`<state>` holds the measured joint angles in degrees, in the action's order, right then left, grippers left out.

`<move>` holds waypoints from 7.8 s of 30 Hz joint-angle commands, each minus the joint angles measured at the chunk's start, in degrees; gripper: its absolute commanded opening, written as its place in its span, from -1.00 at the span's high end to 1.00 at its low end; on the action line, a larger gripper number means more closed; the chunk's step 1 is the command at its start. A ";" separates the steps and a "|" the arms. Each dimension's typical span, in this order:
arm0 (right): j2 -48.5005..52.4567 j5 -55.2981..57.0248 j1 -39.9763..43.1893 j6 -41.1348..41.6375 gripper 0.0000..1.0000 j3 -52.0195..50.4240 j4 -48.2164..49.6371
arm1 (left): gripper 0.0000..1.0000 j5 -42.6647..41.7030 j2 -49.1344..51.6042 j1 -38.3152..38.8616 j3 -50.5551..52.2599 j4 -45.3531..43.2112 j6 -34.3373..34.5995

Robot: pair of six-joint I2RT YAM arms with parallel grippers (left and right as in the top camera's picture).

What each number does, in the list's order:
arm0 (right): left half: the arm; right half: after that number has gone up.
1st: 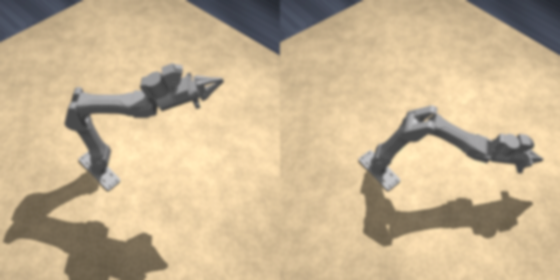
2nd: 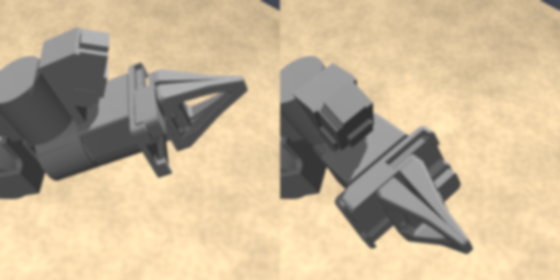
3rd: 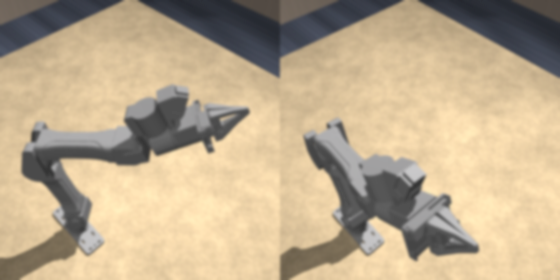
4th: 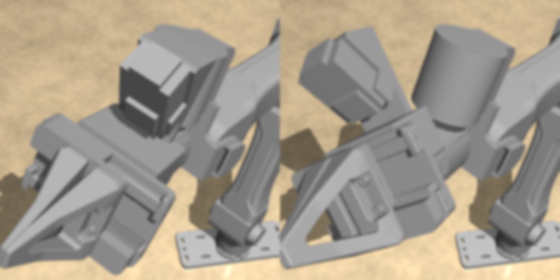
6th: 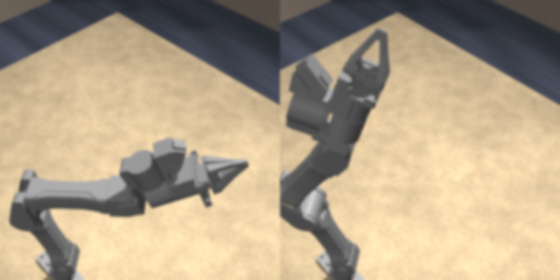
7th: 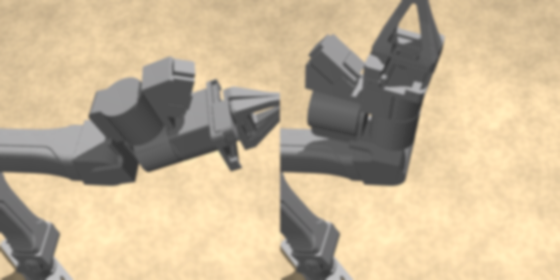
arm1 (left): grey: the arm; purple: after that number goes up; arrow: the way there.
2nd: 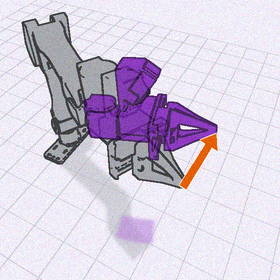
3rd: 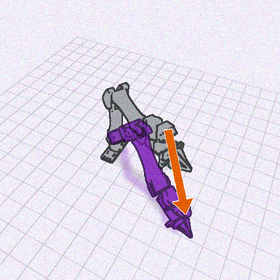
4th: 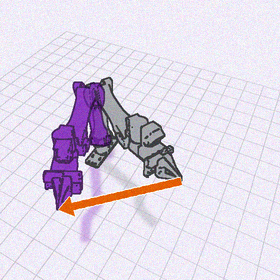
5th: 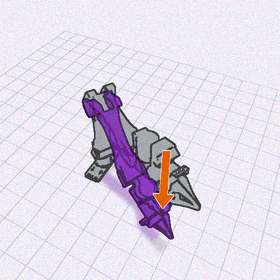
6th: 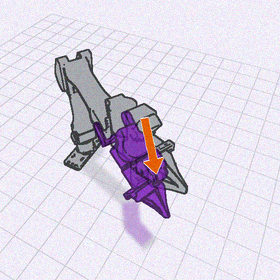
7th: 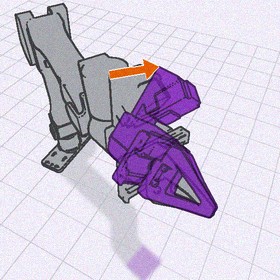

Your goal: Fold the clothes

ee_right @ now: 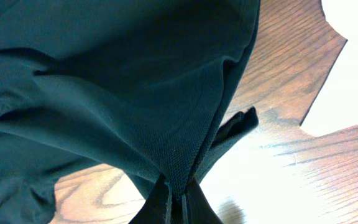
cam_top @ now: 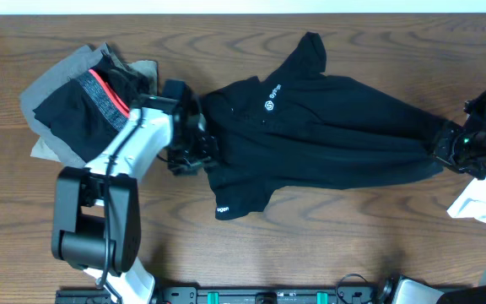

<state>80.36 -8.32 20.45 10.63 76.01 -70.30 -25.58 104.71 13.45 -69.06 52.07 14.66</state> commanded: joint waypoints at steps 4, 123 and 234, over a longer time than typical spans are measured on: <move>0.17 1.29 0.11 -1.07 0.95 -0.04 1.36 | -0.42 3.21 -0.87 5.66 2.10 3.17 0.85; -16.94 -6.14 12.55 7.28 0.98 -2.54 7.52 | 0.88 15.82 -43.06 1.29 -21.42 10.91 2.93; 24.87 -11.61 -2.51 3.21 0.97 -17.20 41.16 | 0.88 18.53 -3.65 1.51 -16.65 5.01 -0.02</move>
<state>104.75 -17.21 18.39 13.96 58.94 -29.76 -7.49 101.47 15.09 -85.84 56.95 15.14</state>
